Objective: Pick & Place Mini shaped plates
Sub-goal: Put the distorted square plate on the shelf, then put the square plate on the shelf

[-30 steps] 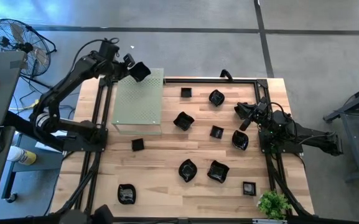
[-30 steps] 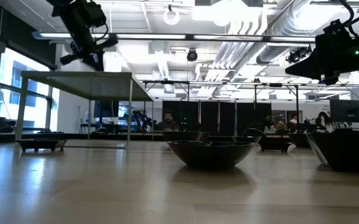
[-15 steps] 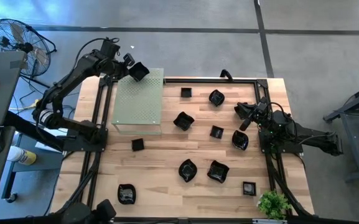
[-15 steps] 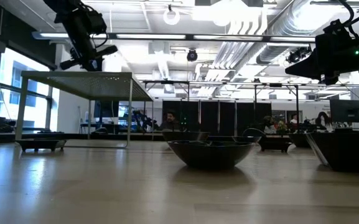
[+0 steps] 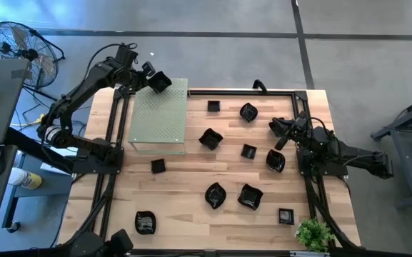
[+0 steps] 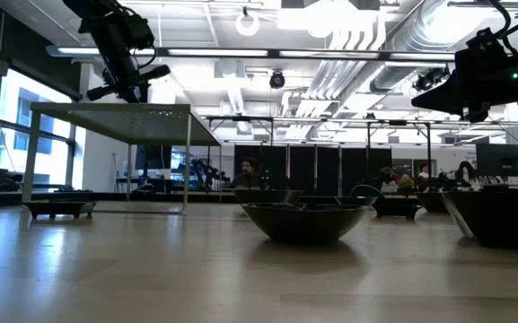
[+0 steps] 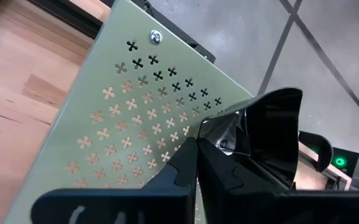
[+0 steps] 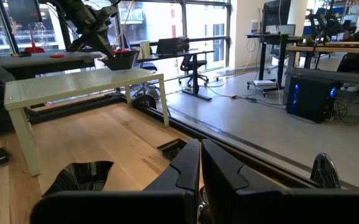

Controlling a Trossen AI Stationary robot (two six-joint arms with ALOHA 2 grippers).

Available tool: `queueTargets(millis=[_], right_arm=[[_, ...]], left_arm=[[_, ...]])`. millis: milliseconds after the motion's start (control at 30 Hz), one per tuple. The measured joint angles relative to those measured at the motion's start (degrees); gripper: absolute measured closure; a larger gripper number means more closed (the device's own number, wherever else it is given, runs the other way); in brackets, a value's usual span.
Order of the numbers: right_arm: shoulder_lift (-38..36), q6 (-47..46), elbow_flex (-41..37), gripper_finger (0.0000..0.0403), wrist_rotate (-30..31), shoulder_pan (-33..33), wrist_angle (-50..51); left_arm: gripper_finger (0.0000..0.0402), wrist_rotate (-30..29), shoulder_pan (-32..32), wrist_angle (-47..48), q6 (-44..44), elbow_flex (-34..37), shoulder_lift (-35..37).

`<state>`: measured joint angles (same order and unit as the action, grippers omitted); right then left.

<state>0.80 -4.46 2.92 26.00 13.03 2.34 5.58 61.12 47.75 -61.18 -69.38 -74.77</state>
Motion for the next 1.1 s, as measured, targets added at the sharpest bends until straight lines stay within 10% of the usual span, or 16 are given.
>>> queueTargets(millis=[633, 1100], right_arm=[[0.00, 0.00, 0.00, 0.0391, -0.02, 0.00, 0.00], [0.00, 0.01, 0.00, 0.0391, -0.02, 0.00, 0.01]], left_arm=[[0.0293, 3.48, 0.00, 0.46, 1.88, 0.02, 0.23], [0.0366, -0.98, -5.77, -0.22, 24.91, 0.02, 17.81]])
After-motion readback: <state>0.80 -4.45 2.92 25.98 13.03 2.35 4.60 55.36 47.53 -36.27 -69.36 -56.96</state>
